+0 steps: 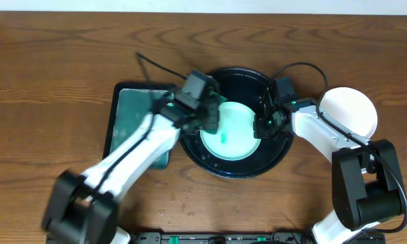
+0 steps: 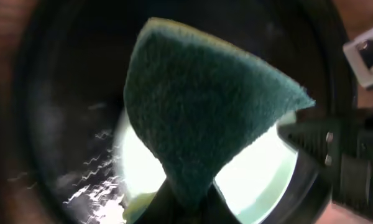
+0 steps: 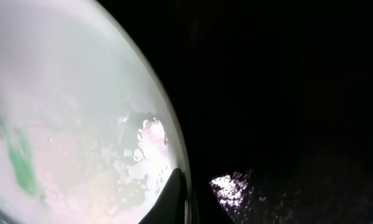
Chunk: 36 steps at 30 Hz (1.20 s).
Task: Clean dirty plates on tray and stack at the side
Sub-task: 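Scrub the pale green plate with the sponge while right gripper holds its rim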
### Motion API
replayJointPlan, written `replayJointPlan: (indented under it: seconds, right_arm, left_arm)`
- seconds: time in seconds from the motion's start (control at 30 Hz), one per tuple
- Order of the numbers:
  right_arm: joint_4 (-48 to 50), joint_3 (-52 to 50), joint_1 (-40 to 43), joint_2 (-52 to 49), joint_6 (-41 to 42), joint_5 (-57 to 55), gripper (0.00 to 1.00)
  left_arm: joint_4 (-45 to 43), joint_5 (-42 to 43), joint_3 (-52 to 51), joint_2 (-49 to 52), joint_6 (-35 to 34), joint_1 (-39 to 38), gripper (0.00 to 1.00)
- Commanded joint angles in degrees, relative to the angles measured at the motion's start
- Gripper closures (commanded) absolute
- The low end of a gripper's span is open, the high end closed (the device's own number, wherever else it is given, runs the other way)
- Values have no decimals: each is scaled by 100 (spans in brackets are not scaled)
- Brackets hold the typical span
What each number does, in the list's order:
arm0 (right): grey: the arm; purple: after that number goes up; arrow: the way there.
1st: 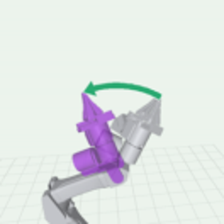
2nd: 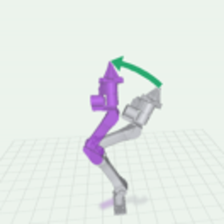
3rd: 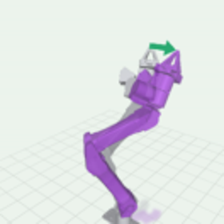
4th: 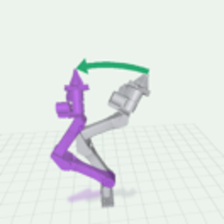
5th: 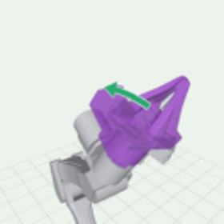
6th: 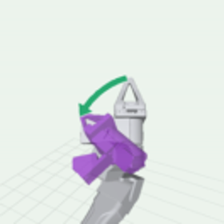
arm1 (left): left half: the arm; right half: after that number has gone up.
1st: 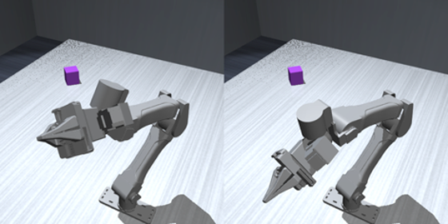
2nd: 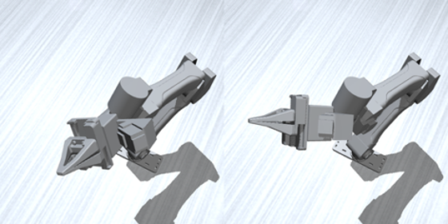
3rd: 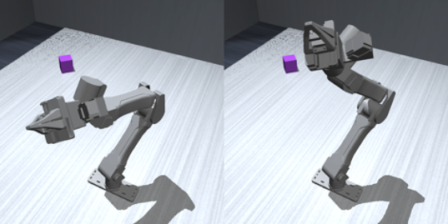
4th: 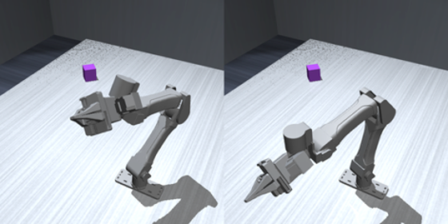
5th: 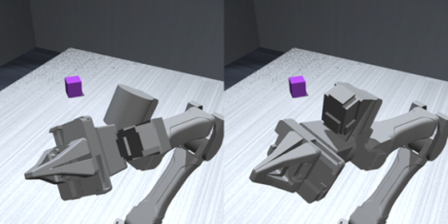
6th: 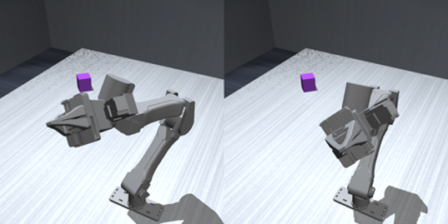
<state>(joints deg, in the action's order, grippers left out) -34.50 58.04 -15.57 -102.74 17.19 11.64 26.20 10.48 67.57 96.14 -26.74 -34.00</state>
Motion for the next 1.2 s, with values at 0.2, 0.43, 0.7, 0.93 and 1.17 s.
replayJointPlan:
  seconds: [0.2,0.43,0.7,0.93,1.17]
  right_arm:
    - [-210,-149,-105,-212,-160,195,99]
    - [-103,-350,-105,-212,-160,195,99]
    - [74,-557,-103,-212,-160,195,99]
    - [107,-579,-103,-212,-160,192,99]
    - [85,-579,-103,-212,-160,195,99]
  left_arm:
    - [-1217,621,92,1480,-935,-221,93]
    - [177,-1182,94,1690,-837,-74,93]
    - [1029,-2227,229,1681,-37,210,93]
    - [350,540,177,1705,-81,155,92]
    - [-909,2553,94,1779,-529,-284,92]
